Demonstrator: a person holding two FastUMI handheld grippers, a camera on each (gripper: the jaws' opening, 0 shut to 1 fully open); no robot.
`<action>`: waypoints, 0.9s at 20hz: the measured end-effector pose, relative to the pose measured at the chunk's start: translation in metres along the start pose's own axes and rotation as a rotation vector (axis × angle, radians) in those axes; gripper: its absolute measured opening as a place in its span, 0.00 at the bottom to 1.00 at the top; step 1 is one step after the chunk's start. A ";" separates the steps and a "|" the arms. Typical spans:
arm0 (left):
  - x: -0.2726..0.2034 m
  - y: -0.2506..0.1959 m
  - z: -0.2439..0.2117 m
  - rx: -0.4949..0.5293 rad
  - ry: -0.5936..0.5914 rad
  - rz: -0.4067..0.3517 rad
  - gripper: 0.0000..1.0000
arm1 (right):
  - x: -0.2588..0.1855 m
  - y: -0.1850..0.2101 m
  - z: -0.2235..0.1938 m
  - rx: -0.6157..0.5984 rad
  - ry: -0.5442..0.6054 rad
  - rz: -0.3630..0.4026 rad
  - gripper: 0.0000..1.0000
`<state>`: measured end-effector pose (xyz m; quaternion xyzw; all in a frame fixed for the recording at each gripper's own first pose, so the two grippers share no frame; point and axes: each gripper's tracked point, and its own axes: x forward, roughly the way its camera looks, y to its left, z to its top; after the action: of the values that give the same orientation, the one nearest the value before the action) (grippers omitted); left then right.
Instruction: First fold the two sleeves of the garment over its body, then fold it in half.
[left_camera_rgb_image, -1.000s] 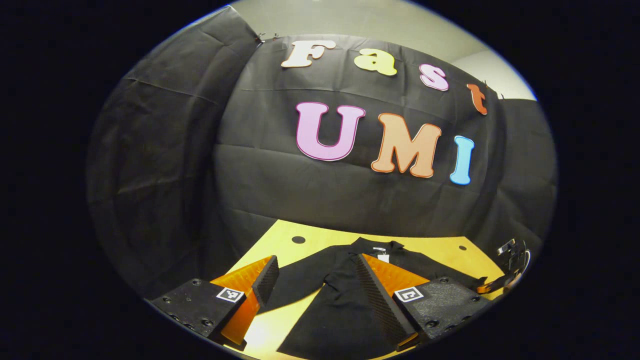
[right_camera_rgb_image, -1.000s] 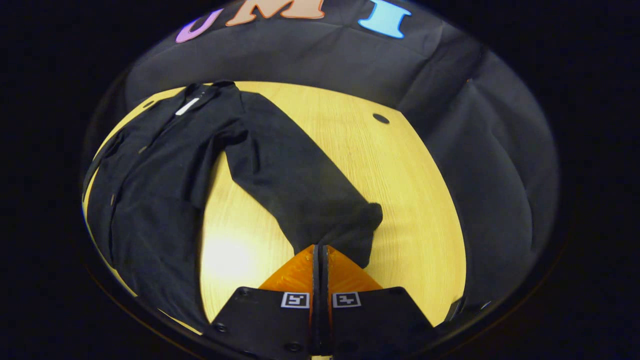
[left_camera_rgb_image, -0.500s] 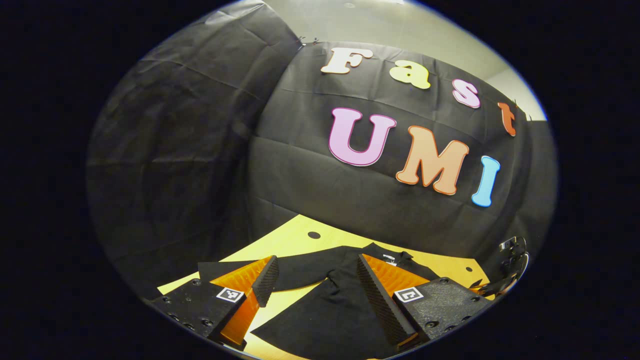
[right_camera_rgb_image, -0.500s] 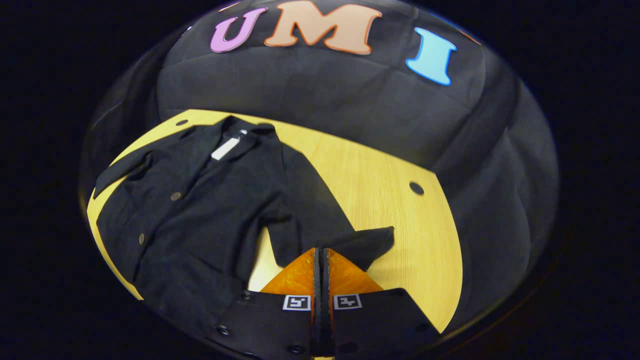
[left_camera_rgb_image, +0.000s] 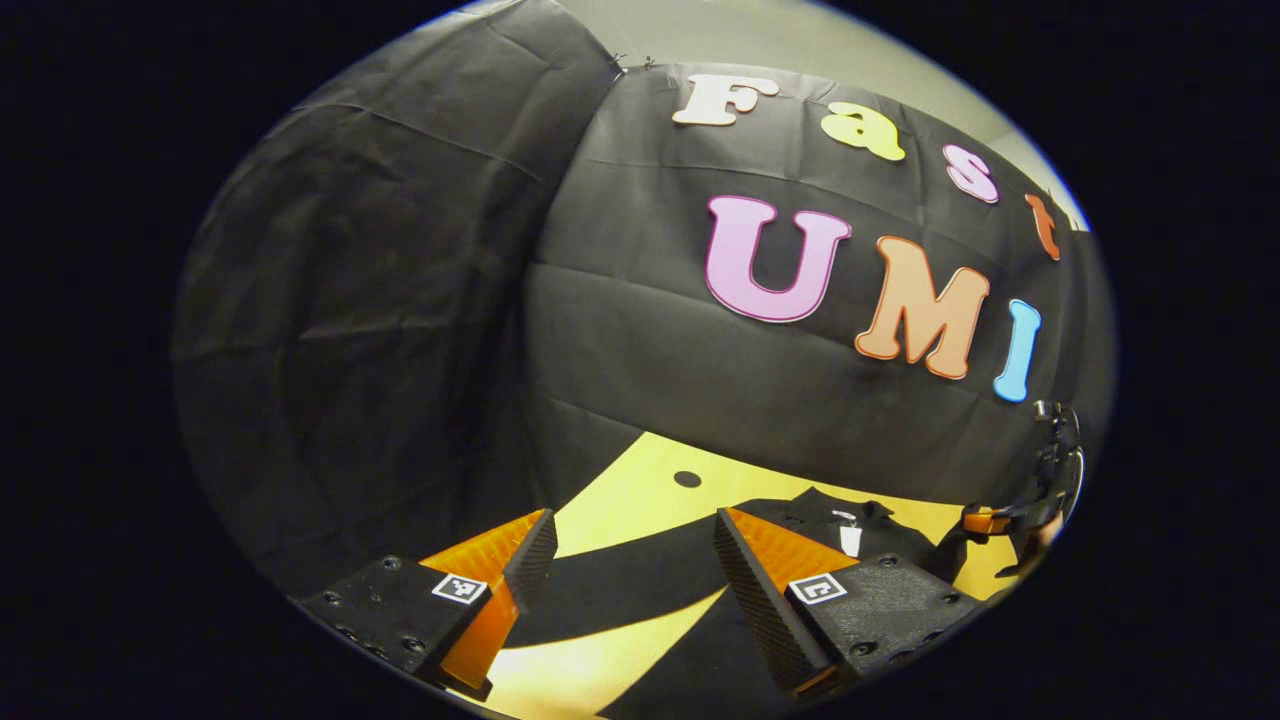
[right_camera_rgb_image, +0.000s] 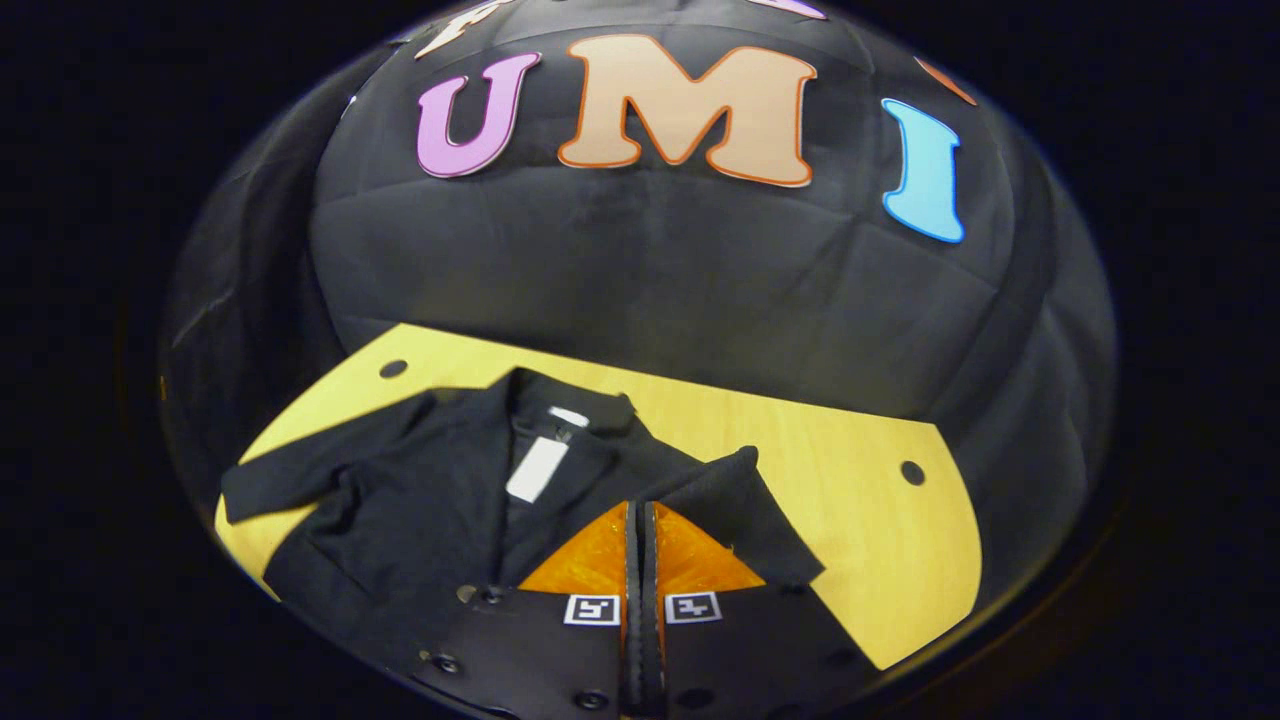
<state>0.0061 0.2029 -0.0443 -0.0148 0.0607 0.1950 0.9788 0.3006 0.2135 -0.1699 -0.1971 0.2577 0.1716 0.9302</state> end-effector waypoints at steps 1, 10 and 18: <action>0.002 0.007 -0.002 -0.002 0.008 0.007 0.94 | 0.006 0.016 0.009 0.006 -0.006 0.021 0.02; 0.001 0.057 -0.031 -0.039 0.082 0.096 0.94 | 0.055 0.161 0.039 -0.070 -0.016 0.239 0.02; 0.000 0.061 -0.060 -0.063 0.174 0.114 0.95 | 0.084 0.210 0.012 -0.115 0.049 0.306 0.02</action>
<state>-0.0239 0.2566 -0.1041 -0.0587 0.1399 0.2503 0.9562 0.2853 0.4186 -0.2647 -0.2123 0.2970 0.3211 0.8739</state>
